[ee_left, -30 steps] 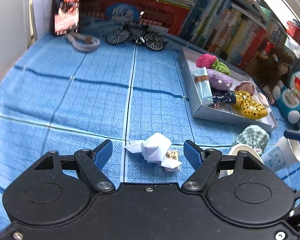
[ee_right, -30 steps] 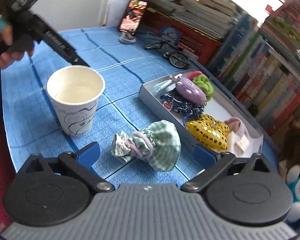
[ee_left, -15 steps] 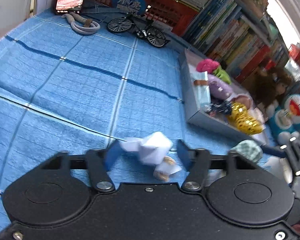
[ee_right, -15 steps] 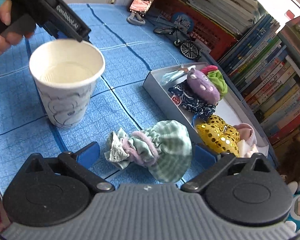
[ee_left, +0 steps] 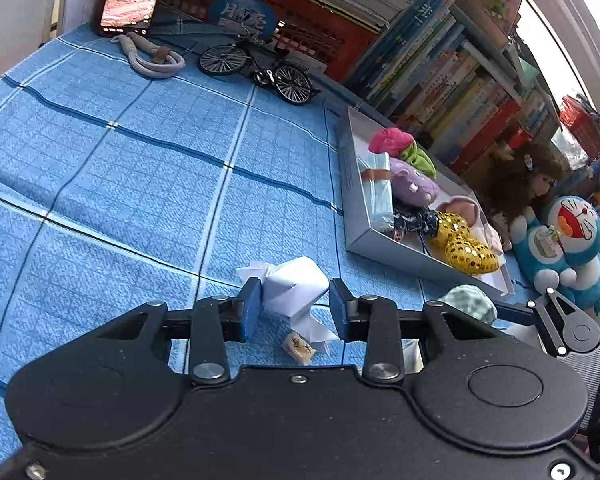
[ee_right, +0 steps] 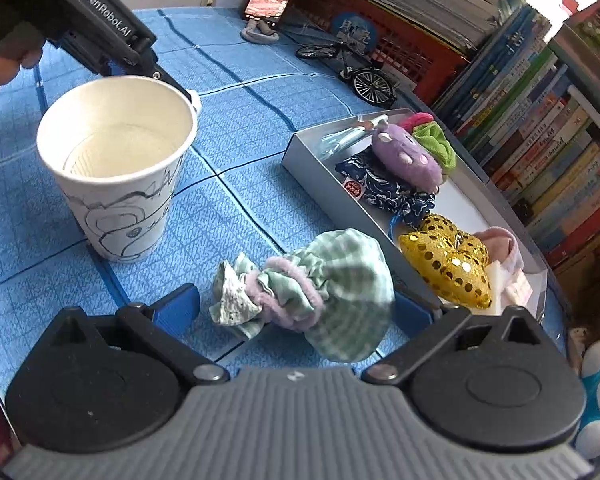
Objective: Organize soft objects
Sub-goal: 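Close the left gripper on the white folded paper while the right grasps the mint checked scrunchie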
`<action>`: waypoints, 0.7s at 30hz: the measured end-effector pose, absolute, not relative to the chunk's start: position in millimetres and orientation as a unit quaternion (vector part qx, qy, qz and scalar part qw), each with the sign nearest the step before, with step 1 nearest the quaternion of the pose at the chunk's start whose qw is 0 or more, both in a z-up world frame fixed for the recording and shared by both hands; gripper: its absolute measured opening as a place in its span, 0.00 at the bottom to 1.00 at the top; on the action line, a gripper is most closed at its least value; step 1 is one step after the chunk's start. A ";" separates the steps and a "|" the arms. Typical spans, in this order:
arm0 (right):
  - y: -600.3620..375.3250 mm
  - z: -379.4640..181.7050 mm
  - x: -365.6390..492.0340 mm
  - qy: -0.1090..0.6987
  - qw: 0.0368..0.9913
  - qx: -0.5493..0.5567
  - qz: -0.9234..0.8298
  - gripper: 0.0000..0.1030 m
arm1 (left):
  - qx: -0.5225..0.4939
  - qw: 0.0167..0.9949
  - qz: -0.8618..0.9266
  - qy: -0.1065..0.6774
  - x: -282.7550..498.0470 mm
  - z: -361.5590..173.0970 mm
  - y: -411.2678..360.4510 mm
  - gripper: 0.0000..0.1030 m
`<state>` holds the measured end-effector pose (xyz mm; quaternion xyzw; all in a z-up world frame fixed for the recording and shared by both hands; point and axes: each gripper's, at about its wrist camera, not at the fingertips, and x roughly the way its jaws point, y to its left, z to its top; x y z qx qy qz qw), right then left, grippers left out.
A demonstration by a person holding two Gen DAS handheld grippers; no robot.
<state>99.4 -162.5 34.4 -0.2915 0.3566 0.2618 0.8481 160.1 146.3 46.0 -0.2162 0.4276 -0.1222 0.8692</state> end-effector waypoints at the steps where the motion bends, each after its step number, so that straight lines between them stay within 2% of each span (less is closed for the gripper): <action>1: -163.3 34.4 99.9 0.358 0.850 -0.287 0.261 1.00 | -0.216 0.870 -0.121 0.427 160.2 45.7 147.5 0.33; 7: -164.6 33.4 101.8 0.361 0.855 -0.266 0.262 0.97 | -0.217 0.871 -0.112 0.426 160.3 44.2 151.8 0.33; 10: -162.9 28.5 103.5 0.369 0.854 -0.258 0.262 0.91 | -0.218 0.872 -0.111 0.425 160.0 45.7 152.2 0.33; 13: -160.5 22.9 100.6 0.371 0.856 -0.251 0.259 0.76 | -0.215 0.874 -0.109 0.421 158.9 49.5 151.5 0.33; 14: -160.3 22.2 99.0 0.372 0.857 -0.245 0.261 0.66 | -0.213 0.876 -0.109 0.419 158.6 51.1 151.1 0.33; 15: -160.4 22.0 96.8 0.370 0.860 -0.239 0.259 0.62 | -0.212 0.877 -0.109 0.418 158.2 53.0 150.4 0.33; 18: -162.5 23.7 91.0 0.363 0.867 -0.226 0.256 0.56 | -0.204 0.880 -0.113 0.414 157.5 60.6 146.2 0.32; 21: -168.9 31.2 85.9 0.356 0.877 -0.200 0.253 0.54 | -0.193 0.884 -0.120 0.410 157.4 70.4 138.8 0.32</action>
